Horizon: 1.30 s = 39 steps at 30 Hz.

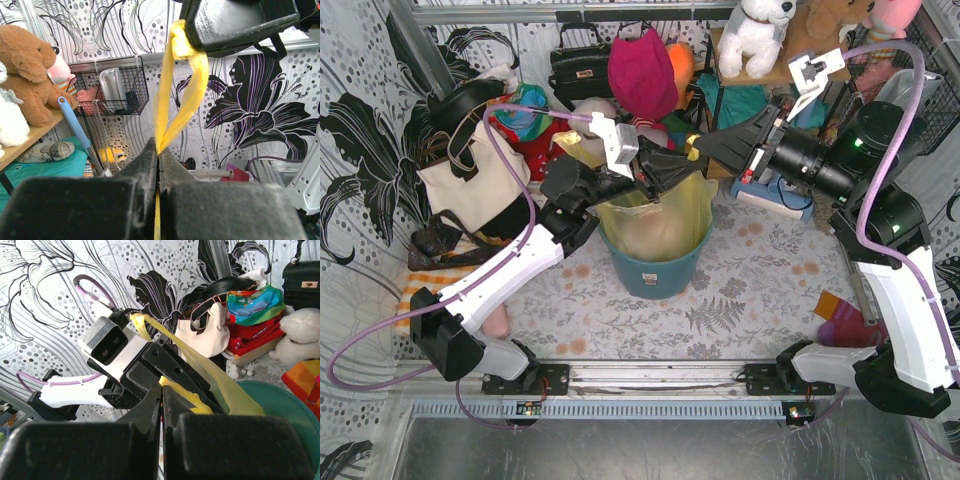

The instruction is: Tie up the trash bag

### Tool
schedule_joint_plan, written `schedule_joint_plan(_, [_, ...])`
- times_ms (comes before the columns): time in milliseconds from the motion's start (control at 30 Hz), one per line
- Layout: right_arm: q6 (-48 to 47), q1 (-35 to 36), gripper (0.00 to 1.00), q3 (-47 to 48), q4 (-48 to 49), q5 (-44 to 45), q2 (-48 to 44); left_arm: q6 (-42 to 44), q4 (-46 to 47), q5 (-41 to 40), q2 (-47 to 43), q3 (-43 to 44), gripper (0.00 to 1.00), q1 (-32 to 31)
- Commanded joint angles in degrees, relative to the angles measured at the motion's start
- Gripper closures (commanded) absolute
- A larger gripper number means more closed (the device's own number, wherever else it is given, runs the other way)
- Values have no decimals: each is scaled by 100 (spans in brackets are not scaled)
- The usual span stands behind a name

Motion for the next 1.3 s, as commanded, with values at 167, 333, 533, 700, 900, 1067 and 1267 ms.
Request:
schedule_joint_plan(167, [78,14,100,34,583,304,-24,-7,267,27,-150,-125,54,33])
schedule_joint_plan(333, [91,15,100,-90,626,244,-79,71,218,-145,-187,119,50,33])
schedule_joint_plan(533, [127,14,100,-219,653,183,-142,146,138,-51,-65,548,46,33])
schedule_joint_plan(700, [134,14,100,-260,671,174,-173,32,243,152,21,764,47,33])
schedule_joint_plan(900, [118,14,100,-283,687,165,-199,2,261,220,90,829,55,33])
schedule_joint_plan(1067, [128,18,100,-317,695,156,-215,-7,262,214,130,884,63,33])
schedule_joint_plan(1267, [131,14,100,-378,698,156,-241,-90,305,212,99,914,56,33])
